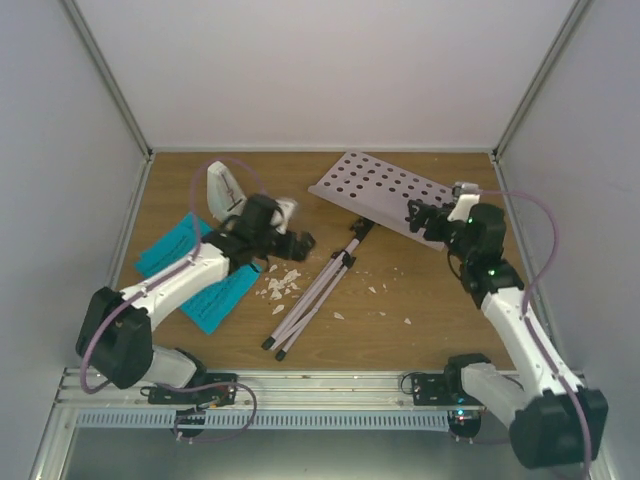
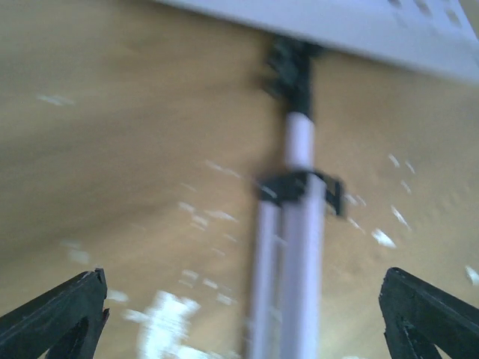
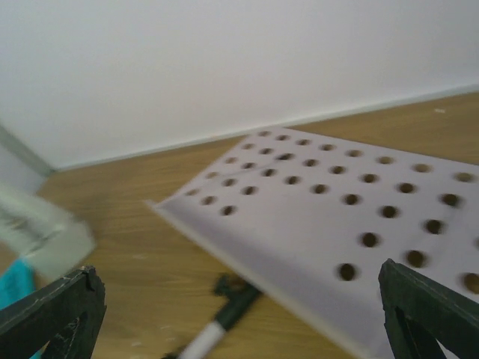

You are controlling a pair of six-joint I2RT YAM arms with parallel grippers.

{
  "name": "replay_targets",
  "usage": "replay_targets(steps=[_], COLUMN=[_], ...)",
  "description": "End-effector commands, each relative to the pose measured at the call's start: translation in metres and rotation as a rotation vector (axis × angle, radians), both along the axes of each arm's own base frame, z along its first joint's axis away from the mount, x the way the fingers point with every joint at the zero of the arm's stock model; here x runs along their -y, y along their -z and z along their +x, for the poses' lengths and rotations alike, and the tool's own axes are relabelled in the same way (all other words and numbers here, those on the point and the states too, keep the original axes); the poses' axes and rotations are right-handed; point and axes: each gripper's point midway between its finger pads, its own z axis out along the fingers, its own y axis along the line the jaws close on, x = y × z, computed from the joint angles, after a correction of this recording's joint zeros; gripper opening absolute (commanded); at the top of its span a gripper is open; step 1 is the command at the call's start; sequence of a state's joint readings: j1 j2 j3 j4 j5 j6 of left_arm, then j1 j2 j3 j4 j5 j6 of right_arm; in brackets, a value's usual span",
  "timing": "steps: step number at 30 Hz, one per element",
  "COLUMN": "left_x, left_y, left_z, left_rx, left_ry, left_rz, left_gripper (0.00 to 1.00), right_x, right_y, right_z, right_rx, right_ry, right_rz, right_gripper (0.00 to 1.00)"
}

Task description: Pack up the instrument practice props

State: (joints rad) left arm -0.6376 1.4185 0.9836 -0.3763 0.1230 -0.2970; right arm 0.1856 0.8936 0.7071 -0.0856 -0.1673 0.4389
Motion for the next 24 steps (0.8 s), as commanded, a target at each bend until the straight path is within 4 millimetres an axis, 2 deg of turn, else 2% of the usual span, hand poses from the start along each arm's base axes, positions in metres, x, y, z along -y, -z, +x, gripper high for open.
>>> replay_targets(steps=[1,2,4,6,7,10,12,14,16,17,20,24], left_x=[-0.071,-0.107,-0.162,-0.216,-0.239,-0.295,-0.32,-0.336,-0.34,-0.34,-0.327,-0.315], left_y=[-0.049,-0.056,-0.062,-0.066,-0.066,-0.068,-0.068,-0.07,-0.071,-0.062,-0.056,-0.046], left_z=[0.058,0.071,0.081,0.081,0.077,0.062,0.052,0.043,0.035,0.031,0.03,0.04], left_rx=[0.138,0.145,0.169,0.207,0.225,0.317,0.398,0.486,0.568,0.591,0.679,0.702], left_ry=[-0.135,-0.225,-0.357,-0.49,-0.552,-0.722,-0.833,-0.921,-0.952,-0.964,-0.924,-0.867], left_rz=[-0.141,-0.182,-0.229,-0.268,-0.28,-0.26,-0.184,-0.137,-0.12,-0.101,-0.071,-0.042], left_gripper=[0.99,0.99,0.99,0.99,0.99,0.99,0.99,0.99,0.99,0.99,0.99,0.99], right_x=[0.055,0.075,0.115,0.161,0.176,0.208,0.218,0.223,0.22,0.217,0.205,0.197], right_y=[0.01,0.007,0.005,0.007,0.008,0.011,0.016,0.023,0.036,0.042,0.063,0.078], right_z=[0.027,0.03,0.03,0.022,0.016,-0.001,-0.01,-0.02,-0.027,-0.029,-0.027,-0.027], right_rx=[-0.034,-0.021,-0.006,0.011,0.021,0.077,0.121,0.181,0.225,0.236,0.224,0.235], right_ry=[0.082,0.124,0.221,0.347,0.391,0.51,0.583,0.636,0.661,0.67,0.677,0.663], right_rz=[-0.038,-0.031,-0.032,-0.038,-0.037,-0.049,-0.097,-0.127,-0.155,-0.18,-0.238,-0.248], right_gripper=[1.0,1.0,1.0,0.99,1.0,1.0,1.0,1.0,1.0,1.0,1.0,1.0])
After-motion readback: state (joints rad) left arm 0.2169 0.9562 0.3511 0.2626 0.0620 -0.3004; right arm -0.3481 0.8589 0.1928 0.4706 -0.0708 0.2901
